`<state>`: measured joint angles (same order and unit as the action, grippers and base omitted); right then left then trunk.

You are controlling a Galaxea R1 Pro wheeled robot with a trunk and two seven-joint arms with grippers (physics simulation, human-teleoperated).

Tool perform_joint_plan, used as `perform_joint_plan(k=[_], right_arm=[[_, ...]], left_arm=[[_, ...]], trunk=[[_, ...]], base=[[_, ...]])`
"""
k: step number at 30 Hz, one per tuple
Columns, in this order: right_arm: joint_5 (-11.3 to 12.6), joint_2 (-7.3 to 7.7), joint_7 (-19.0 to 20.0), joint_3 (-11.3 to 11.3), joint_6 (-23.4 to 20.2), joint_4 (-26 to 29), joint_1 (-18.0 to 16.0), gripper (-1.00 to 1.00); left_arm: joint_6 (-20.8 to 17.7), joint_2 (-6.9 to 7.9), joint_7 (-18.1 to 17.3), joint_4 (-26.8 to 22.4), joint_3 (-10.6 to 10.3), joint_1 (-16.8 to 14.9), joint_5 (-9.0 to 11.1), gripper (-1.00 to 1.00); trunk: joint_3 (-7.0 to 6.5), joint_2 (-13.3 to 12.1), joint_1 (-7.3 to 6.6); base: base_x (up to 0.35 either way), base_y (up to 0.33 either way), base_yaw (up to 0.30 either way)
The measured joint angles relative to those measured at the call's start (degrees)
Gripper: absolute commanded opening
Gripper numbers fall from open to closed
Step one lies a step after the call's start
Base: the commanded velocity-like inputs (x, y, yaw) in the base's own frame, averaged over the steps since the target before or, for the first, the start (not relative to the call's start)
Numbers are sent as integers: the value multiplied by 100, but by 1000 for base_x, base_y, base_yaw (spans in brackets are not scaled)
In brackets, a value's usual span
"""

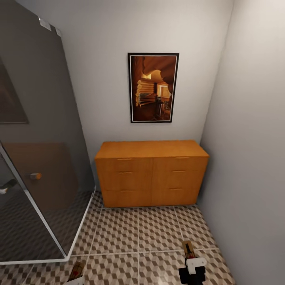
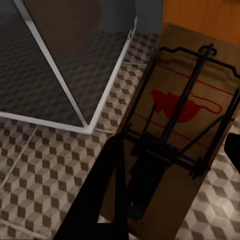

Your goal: Take the four mousetraps from the cabinet in the bathroom and place them on the bathroom floor. Make sure all four end up on the same floor surface, and ensure that at least two of them are either under or directly next to the same bathroom sink.

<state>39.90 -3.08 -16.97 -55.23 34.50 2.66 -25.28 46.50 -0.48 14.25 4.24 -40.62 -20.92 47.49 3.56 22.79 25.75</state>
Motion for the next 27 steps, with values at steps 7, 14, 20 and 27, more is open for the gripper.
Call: perform_joint_plan(k=[7, 14, 20, 27], right_arm=[[-1, 0, 0, 0, -1, 3, 0, -100], [-1, 0, 0, 0, 0, 4, 0, -100], [0, 0, 0, 1, 0, 3, 2, -100], [1, 0, 0, 1, 0, 4, 2, -100]], left_arm=[[0, 0, 0, 0, 0, 0, -3, -100], [0, 0, 0, 0, 0, 0, -4, -100], [0, 0, 0, 0, 0, 0, -4, -100], [0, 0, 0, 0, -2, 0, -4, -100]], trunk=[[0, 0, 0], [0, 0, 0], [0, 0, 0], [0, 0, 0]], base=[[-1, -5, 292], [0, 0, 292], [0, 0, 292], [0, 0, 292]])
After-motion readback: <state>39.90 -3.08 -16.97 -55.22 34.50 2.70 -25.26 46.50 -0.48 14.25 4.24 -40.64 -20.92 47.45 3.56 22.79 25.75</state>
